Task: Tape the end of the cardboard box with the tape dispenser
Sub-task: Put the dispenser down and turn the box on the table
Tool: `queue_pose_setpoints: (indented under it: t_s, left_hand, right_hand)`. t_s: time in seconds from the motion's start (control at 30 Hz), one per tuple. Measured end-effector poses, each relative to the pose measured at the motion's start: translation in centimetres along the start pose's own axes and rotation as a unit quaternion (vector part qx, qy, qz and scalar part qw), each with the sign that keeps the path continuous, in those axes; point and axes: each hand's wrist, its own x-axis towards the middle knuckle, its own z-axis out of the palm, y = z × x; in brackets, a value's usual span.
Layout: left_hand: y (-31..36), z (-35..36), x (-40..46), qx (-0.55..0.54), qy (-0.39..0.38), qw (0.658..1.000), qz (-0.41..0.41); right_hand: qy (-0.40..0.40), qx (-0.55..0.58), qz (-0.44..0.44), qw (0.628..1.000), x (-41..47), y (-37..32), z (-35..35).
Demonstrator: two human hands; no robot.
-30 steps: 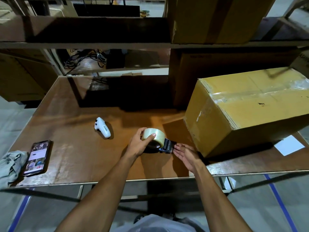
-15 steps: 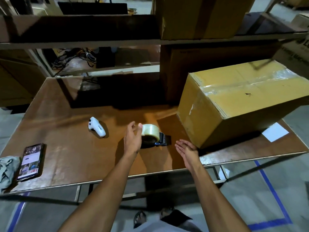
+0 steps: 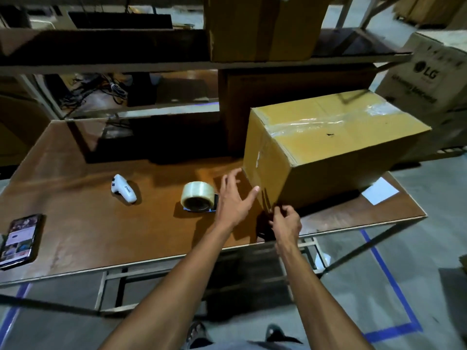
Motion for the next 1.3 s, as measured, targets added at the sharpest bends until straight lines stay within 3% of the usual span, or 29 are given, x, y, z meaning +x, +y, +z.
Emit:
queue_pose_setpoints:
  t_s: [0.07,0.17,0.3,0.47,0.6,0.83,0.97,1.17,1.3]
  left_hand:
    - [1.0,1.7,-0.5,0.016,-0.046,0.999,-0.008]
    - [2.0,4.0,-1.6,0.035,-0.056,0.997,-0.044]
    - [4.6,7.5,-3.3,0.032,0.003,0.996,-0.087]
    - [5.5,10.6,-3.3,0.063,0.052,0.983,-0.167]
    - [6.7,11.3,-2.9,0.041,0.102,0.976,-0.189]
    - [7.4,10.1,-0.7,-0.072,0.188,0.940,-0.277]
    - [8.6,10.0,-0.2,-0.038,0.204,0.950,-0.232]
    - [10.1,12.6,-1.1,0.069,0.152,0.979,-0.117]
    - [9.9,13.4,-1.3,0.090,0.123,0.983,-0.103]
  right_hand:
    - [-0.003,-0.016,-0.024,1.000,0.1,-0.9,-1.2]
    - [-0.038,-0.024,-0.094,0.995,0.2,-2.5,-3.2]
    - [-0.058,-0.040,-0.186,0.980,2.3,-5.1,-7.5]
    - [-0.055,-0.015,-0.225,0.973,4.7,-6.7,-10.9]
    - [-0.033,-0.079,-0.244,0.966,5.6,-6.7,-11.8]
    - [-0.190,-0.153,-0.230,0.942,7.5,-6.8,-11.3]
    - [-0.216,-0.168,-0.228,0.935,8.8,-8.1,-12.2]
    - [-0.026,-0.178,-0.263,0.948,9.4,-9.7,-13.6]
    - [-0.069,-0.237,-0.270,0.931,11.9,-10.1,-14.5]
